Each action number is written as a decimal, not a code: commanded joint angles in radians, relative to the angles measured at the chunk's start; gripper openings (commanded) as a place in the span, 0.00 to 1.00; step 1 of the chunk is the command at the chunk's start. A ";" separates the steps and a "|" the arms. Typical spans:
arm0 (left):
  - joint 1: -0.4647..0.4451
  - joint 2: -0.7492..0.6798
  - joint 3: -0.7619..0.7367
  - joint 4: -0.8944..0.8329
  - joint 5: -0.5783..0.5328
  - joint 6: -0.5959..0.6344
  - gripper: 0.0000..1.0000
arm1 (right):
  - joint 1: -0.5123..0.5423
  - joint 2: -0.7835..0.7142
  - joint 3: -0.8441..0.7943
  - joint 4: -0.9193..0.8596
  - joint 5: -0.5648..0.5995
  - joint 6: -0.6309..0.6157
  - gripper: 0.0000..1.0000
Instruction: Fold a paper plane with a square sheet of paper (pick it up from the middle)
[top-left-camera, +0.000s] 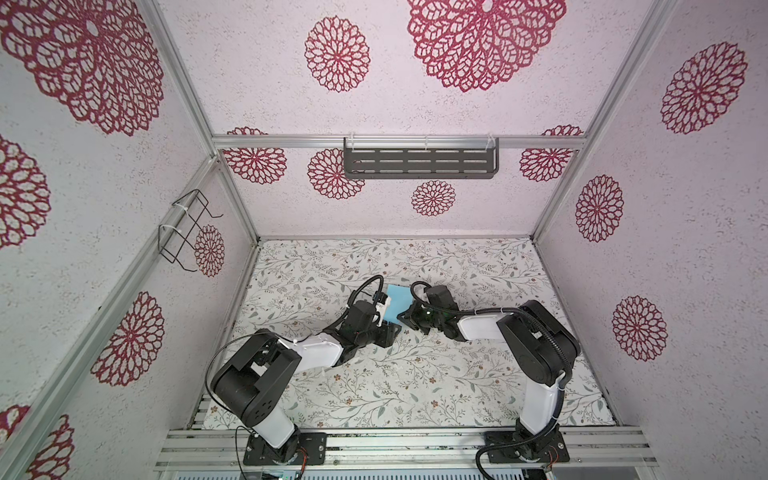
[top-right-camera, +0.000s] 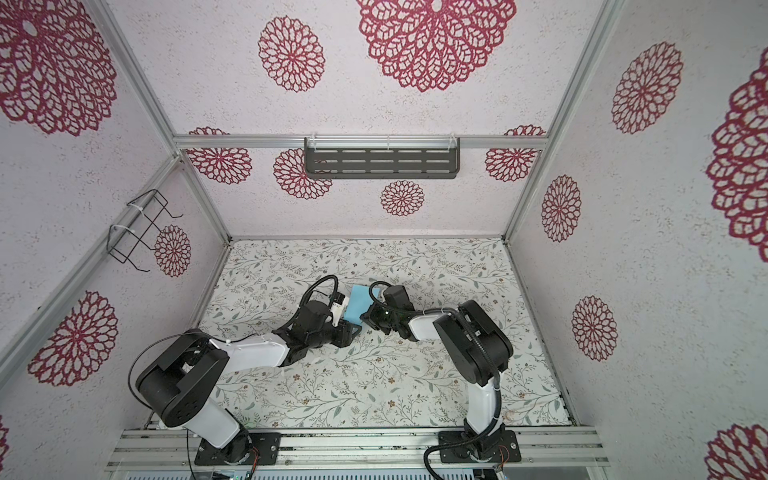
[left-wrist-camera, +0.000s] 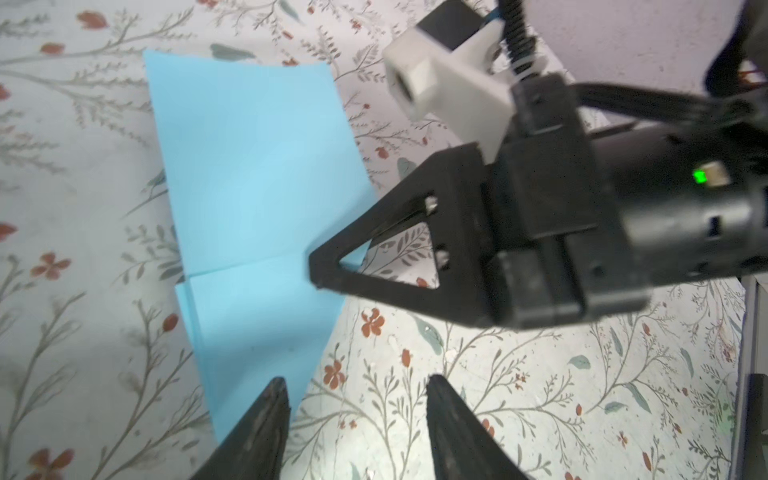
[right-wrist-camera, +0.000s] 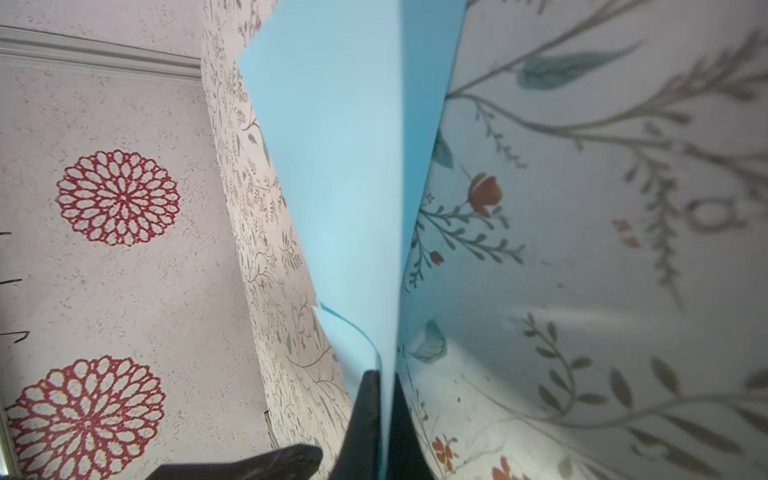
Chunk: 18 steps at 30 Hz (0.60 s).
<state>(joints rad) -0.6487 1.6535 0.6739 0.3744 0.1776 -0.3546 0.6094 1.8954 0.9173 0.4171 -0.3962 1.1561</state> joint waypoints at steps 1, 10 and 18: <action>-0.001 0.065 -0.018 0.147 -0.003 0.127 0.56 | 0.006 -0.037 0.018 -0.034 0.014 0.023 0.03; -0.001 0.170 -0.014 0.222 -0.090 0.272 0.58 | 0.004 -0.042 0.032 -0.040 -0.013 0.049 0.04; -0.001 0.212 -0.040 0.230 -0.112 0.301 0.53 | 0.001 -0.054 0.049 -0.025 -0.051 0.062 0.10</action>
<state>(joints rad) -0.6491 1.8450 0.6491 0.5724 0.0837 -0.1097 0.6106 1.8954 0.9348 0.3874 -0.4202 1.1988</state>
